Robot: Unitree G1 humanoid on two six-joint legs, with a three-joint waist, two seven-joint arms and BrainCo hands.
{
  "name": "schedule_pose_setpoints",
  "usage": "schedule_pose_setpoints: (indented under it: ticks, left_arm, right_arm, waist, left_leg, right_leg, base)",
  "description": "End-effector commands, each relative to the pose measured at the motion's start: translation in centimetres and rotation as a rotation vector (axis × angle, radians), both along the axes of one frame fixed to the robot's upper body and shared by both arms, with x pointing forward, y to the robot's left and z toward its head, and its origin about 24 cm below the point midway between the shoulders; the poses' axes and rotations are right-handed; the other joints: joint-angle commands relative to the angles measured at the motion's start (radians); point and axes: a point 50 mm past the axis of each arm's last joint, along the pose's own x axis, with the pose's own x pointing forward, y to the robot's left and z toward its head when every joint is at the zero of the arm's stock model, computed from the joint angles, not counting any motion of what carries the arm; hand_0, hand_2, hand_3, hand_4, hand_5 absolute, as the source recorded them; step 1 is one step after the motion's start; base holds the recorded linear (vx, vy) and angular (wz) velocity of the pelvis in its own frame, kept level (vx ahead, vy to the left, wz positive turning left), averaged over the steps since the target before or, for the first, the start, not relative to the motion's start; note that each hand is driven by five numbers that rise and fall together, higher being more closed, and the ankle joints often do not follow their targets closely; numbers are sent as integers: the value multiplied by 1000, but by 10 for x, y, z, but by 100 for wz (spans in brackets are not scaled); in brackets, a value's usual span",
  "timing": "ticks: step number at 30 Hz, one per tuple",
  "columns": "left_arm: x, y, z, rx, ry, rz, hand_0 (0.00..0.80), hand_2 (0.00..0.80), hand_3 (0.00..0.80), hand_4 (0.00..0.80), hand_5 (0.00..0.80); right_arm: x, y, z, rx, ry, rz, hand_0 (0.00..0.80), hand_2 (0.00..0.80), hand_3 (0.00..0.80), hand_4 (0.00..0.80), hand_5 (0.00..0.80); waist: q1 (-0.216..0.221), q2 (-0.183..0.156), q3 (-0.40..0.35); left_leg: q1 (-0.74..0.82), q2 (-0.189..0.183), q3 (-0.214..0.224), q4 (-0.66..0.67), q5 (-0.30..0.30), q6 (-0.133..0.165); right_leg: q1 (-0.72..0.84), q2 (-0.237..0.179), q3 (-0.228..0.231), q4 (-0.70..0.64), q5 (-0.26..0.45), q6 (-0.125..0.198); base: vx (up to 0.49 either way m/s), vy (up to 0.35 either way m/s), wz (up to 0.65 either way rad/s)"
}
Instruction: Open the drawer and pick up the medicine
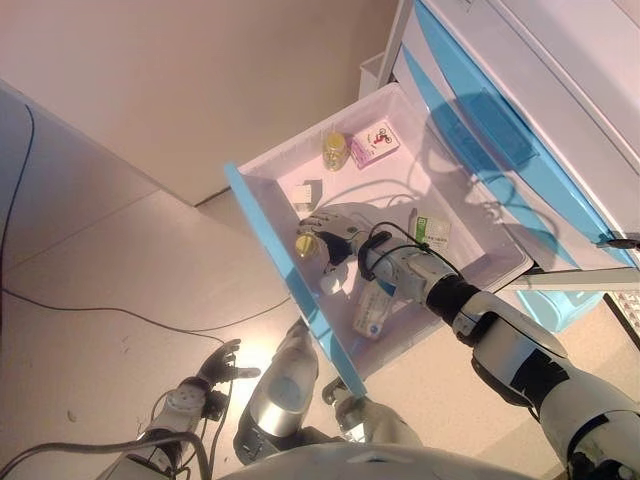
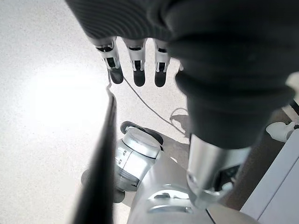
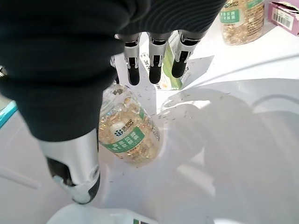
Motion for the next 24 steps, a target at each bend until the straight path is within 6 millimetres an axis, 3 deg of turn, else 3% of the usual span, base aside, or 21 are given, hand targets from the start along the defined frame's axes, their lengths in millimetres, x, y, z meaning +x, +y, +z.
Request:
schedule_pose_setpoints:
  ticks: [1,24]
  left_arm:
    - [-6,1,-1,-10,5,-10,0,0,0,0,0]
    - [-11,-5,-4,-27,1,-5,0,0,0,0,0]
  right_arm:
    - [-6,28,19,54,-80,105,0,0,0,0,0]
    - [-3,25,22,83,-155,54,0,0,0,0,0]
  waist:
    - [-2,18,14]
    - [-7,34,17]
  left_leg:
    - [10,-73,11,-13,-49,70]
    - [10,-78,9,-11,-50,74]
  right_leg:
    - [-89,-82,100,54,134,102]
    - [-97,-88,107,65,135,105]
  base:
    - [0,0,0]
    - [0,0,0]
